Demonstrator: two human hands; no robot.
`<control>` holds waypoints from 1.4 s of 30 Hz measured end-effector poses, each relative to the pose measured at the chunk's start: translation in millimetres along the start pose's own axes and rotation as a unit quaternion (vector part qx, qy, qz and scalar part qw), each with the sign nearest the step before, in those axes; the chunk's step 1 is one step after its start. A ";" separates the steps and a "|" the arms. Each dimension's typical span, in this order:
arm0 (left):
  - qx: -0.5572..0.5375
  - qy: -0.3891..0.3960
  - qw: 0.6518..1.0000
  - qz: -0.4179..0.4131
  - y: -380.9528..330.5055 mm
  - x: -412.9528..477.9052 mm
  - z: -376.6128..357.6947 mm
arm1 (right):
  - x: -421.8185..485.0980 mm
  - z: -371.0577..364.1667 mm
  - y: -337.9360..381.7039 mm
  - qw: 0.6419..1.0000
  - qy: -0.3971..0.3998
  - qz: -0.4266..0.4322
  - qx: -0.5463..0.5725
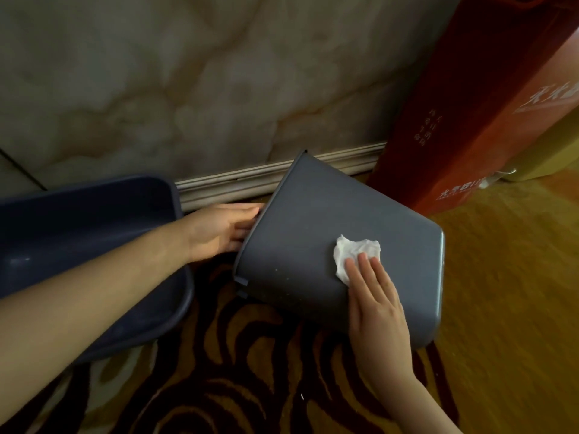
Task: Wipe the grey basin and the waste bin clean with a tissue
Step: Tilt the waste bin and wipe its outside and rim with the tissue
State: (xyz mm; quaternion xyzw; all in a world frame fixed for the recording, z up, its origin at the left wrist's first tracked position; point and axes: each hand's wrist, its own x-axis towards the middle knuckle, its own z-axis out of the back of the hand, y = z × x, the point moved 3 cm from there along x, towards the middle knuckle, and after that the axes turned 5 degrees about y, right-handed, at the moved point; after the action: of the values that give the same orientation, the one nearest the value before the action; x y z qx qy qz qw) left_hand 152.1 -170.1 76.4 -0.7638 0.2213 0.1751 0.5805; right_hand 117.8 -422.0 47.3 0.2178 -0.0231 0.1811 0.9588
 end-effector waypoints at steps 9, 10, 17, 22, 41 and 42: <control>0.153 0.048 0.987 -0.014 39.5 -25.6 3.8 | 4.5 10.0 0.4 0.999 0.001 0.028 -0.041; 0.152 0.031 0.987 -0.035 36.7 -23.9 1.9 | 6.5 11.8 -0.5 0.999 -0.007 0.033 -0.037; 0.075 -0.091 0.977 -0.175 -14.6 -16.3 -22.0 | 39.1 55.8 2.7 0.983 -0.090 -0.046 0.152; -0.018 -0.122 0.975 -0.185 -46.3 -19.1 -41.5 | 67.6 88.3 57.1 0.939 -0.136 -0.029 0.314; -0.129 -0.017 0.984 -0.118 -52.7 -19.8 -44.2 | 96.1 67.7 69.9 0.992 -0.074 0.093 -0.038; -0.127 -0.024 0.984 -0.119 -54.4 -18.5 -44.2 | 92.0 70.9 55.9 0.993 -0.087 0.069 -0.036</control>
State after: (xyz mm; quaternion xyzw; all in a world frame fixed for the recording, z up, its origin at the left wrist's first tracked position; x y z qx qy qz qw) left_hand 166.4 -197.8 141.9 -0.8479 0.0911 0.1497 0.5004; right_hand 186.1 -374.3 145.7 0.1964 -0.1281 0.2266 0.9453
